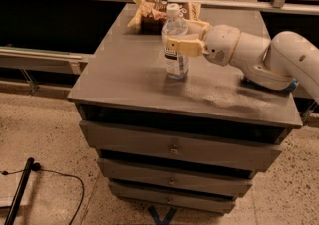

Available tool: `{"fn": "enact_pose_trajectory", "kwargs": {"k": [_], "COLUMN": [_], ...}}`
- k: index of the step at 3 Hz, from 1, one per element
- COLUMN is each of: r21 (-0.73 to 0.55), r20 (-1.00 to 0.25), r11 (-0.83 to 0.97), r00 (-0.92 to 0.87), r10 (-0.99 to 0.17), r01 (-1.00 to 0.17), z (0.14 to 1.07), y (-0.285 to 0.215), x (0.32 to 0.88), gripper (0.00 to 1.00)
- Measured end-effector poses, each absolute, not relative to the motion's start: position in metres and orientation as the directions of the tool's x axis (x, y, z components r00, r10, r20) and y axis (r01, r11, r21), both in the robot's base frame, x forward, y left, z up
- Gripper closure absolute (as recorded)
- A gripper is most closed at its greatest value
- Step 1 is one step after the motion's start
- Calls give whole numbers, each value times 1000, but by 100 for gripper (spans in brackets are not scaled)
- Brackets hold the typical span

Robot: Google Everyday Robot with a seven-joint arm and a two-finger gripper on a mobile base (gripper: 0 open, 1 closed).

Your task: Place blue plastic bottle upright

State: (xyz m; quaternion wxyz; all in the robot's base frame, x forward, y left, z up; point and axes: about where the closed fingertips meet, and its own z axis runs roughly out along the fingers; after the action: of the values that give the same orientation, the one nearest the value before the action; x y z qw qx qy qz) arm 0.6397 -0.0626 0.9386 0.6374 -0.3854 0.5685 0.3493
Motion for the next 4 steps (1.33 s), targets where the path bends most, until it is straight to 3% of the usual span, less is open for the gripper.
{"fn": "enact_pose_trajectory", "kwargs": {"k": [3,4], "r21": [-98,-105], "r20": [-995,-994], "r11": [458,452], "r00": [102,102], "r10": [-15,-31], "r01": [-884,-886], "z": [937,937], "y": [-71,-74], "x": [638,636], "gripper": [12,0]}}
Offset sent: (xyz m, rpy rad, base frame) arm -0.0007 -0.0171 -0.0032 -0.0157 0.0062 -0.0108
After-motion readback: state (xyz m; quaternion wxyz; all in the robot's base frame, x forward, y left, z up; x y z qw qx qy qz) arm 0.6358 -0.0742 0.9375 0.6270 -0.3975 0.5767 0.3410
